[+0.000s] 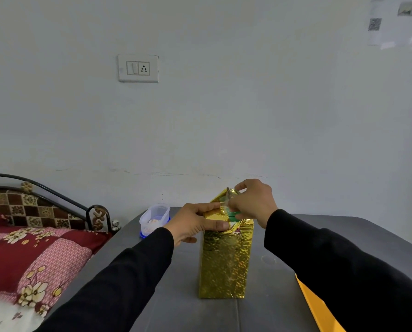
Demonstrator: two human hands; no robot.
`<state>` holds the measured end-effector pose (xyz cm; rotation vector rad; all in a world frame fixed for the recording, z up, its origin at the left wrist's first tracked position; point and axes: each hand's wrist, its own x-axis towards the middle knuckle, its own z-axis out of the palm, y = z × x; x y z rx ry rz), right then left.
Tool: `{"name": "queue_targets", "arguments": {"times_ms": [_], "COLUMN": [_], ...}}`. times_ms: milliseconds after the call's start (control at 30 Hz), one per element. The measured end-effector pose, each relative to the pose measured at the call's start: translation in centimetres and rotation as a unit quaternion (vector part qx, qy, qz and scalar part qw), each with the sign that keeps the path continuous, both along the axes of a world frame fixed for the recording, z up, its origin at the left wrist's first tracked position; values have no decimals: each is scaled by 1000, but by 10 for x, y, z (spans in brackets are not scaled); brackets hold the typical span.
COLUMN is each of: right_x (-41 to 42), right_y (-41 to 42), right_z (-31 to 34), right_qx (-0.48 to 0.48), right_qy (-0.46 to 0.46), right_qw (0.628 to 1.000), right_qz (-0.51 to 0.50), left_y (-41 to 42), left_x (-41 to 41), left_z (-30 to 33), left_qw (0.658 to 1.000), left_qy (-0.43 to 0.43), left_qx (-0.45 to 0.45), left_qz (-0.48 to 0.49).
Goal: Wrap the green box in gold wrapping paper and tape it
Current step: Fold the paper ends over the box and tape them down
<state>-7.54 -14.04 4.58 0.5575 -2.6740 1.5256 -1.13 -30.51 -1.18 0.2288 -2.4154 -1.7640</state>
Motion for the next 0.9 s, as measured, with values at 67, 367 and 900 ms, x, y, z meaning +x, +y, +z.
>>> {"name": "queue_targets", "arguments": {"times_ms": [67,367,900], "right_x": [-1,-6,-14], "right_y": [1,-1,-9], "right_z": [0,-4,-3], "right_qx": [4,30,155], "right_qy": [-4,-12,82], "right_qw": [1000,999,984], "right_qz": [-3,-10,-12], "left_y": [0,0,-5], "left_x": [0,0,-2], "left_z": [0,0,-3], "left_qw": [1000,1000,1000], "left_qy": [-1,-1,-5], "left_qx": [-1,2,11], "left_qz": [3,-1,1]}}
